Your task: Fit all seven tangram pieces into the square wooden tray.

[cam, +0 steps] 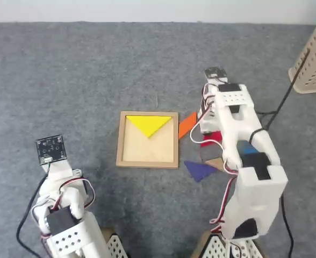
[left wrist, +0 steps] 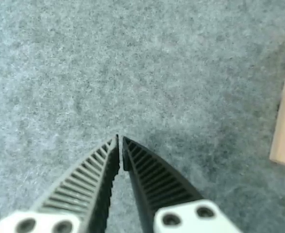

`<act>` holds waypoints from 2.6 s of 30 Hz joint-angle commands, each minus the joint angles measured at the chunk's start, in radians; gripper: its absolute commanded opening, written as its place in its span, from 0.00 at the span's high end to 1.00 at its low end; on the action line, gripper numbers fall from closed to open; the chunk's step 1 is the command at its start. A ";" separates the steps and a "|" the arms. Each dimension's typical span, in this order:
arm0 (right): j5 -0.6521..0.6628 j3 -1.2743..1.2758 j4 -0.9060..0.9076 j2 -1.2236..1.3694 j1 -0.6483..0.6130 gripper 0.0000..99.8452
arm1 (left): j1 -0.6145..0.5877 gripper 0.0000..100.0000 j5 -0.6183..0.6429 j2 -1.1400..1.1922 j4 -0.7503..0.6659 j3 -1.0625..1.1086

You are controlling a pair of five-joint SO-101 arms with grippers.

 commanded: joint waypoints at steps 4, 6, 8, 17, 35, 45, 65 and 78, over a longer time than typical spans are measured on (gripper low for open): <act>0.026 -0.095 0.062 -0.048 0.033 0.79 | 0.002 0.99 0.009 -0.003 0.003 -0.008; -0.018 -0.078 0.062 -0.110 0.042 0.79 | 0.002 0.99 0.009 -0.003 0.003 -0.008; -0.066 -0.034 0.048 -0.176 0.038 0.79 | 0.002 0.99 0.009 -0.003 0.003 -0.008; -0.322 0.176 -0.213 -0.263 -0.024 0.74 | 0.002 0.99 0.009 -0.003 0.003 -0.008; -0.336 -0.173 -0.004 0.139 0.001 0.71 | 0.002 0.99 0.009 -0.003 0.003 -0.008; -0.160 -0.222 0.107 0.147 0.007 0.77 | 0.002 0.99 0.009 -0.003 0.003 -0.008; 0.025 -0.353 0.265 0.130 0.074 0.73 | 0.002 0.99 0.009 -0.003 0.003 -0.008; -0.115 -0.278 0.174 0.220 0.059 0.72 | 0.002 0.99 0.009 -0.003 0.003 -0.008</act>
